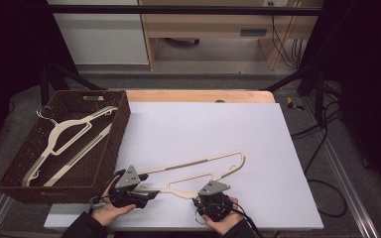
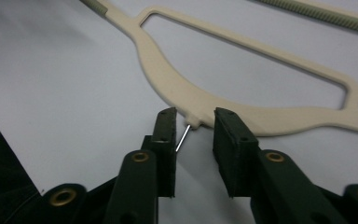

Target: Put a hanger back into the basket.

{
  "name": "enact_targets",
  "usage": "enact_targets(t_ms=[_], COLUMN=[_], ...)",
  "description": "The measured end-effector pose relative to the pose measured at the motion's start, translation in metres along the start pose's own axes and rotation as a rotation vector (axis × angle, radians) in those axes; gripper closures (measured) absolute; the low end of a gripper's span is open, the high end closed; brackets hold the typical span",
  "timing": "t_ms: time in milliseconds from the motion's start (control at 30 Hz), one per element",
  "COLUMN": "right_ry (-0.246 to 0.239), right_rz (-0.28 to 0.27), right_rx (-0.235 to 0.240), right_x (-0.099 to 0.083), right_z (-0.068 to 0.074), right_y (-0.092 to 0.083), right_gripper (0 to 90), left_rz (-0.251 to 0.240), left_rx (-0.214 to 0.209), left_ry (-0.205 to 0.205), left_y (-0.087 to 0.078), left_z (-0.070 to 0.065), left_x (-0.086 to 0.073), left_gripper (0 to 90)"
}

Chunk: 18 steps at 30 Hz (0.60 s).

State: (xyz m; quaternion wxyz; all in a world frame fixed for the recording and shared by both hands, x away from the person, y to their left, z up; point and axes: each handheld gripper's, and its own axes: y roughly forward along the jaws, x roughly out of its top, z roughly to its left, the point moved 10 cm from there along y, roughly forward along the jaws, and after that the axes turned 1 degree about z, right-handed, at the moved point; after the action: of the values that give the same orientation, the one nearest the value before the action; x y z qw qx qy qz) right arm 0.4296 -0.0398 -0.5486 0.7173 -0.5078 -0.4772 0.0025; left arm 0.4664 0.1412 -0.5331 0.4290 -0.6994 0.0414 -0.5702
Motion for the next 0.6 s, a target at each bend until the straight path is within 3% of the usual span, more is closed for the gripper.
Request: enact_targets(t_ms=[167,300,500,600], right_ry=[0.016,0.031,0.073,0.095], right_rz=[0.005,0.023,0.044,0.055], right_rx=[-0.015,-0.021,0.003,-0.019], right_x=[-0.0003,-0.0006,-0.0012,-0.0033], right_z=[0.0015,0.0025,0.0007,-0.0037], right_y=[0.0008,0.0004,-0.001,-0.0034], right_gripper=[76.4,86.7,87.7,88.0], left_rz=[-0.012,-0.017,-0.016,-0.016], left_rx=[0.001,0.0,-0.003,-0.004], left_ry=[0.001,-0.011,-0.01,-0.012], left_y=[-0.0014,-0.0029,-0.0029,-0.0031], left_z=[-0.0005,0.0006,-0.0006,-0.0009], left_x=[0.0014,0.0017,0.0015,0.0013], left_gripper=[32.3,33.0,33.5,33.8])
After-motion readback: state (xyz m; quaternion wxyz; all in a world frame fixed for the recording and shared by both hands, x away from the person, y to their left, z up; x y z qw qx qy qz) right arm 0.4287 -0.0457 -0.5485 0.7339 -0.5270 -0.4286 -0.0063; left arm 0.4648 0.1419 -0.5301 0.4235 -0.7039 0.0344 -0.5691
